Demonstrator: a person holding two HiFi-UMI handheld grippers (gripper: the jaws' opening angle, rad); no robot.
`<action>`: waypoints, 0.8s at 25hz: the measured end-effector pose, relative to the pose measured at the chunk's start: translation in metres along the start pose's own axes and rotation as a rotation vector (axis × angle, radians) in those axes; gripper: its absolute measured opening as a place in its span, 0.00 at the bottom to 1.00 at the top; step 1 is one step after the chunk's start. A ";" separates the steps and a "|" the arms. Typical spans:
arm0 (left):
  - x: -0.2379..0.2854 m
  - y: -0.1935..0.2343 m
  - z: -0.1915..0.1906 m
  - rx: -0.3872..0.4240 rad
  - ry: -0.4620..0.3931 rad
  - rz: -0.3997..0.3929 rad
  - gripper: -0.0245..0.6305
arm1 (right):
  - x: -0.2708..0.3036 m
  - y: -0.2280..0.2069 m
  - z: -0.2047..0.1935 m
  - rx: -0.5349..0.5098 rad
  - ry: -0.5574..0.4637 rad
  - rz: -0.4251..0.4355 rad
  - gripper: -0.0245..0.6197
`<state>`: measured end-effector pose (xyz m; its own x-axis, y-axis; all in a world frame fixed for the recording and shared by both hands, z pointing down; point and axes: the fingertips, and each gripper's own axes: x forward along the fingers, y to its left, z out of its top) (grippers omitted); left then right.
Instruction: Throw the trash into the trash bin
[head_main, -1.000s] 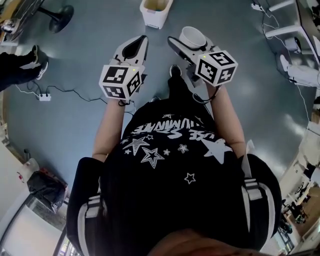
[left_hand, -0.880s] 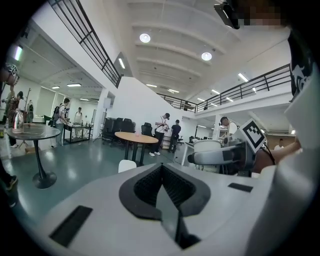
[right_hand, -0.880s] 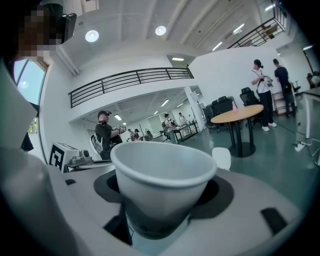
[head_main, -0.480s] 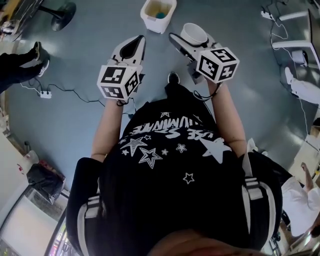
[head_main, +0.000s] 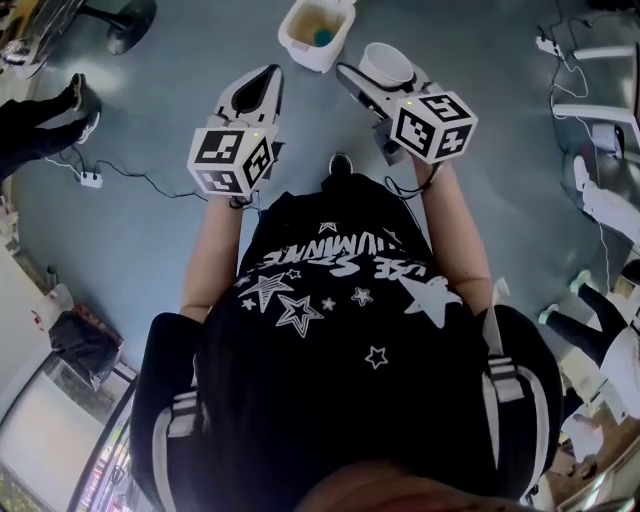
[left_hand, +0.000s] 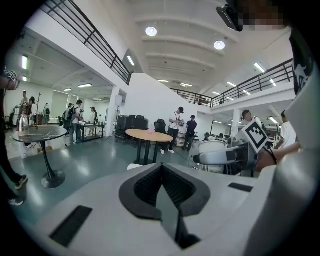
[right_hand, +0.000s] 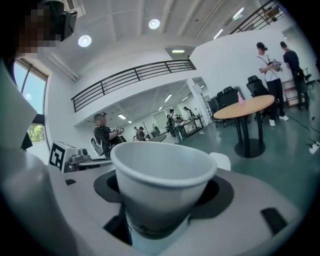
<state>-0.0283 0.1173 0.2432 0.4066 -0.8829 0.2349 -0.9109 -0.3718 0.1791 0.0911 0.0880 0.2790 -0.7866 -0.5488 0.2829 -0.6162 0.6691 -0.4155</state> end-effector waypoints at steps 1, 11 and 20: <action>0.006 0.001 0.002 0.000 -0.003 0.006 0.05 | 0.002 -0.006 0.001 0.001 0.002 0.004 0.56; 0.054 0.004 0.012 0.014 -0.021 0.040 0.05 | 0.019 -0.048 0.014 -0.020 0.025 0.036 0.56; 0.078 0.024 0.012 0.002 -0.007 0.024 0.05 | 0.040 -0.063 0.013 0.004 0.046 0.010 0.56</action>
<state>-0.0197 0.0361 0.2543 0.3839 -0.8937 0.2323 -0.9206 -0.3509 0.1712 0.0991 0.0172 0.3054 -0.7935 -0.5185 0.3187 -0.6086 0.6723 -0.4215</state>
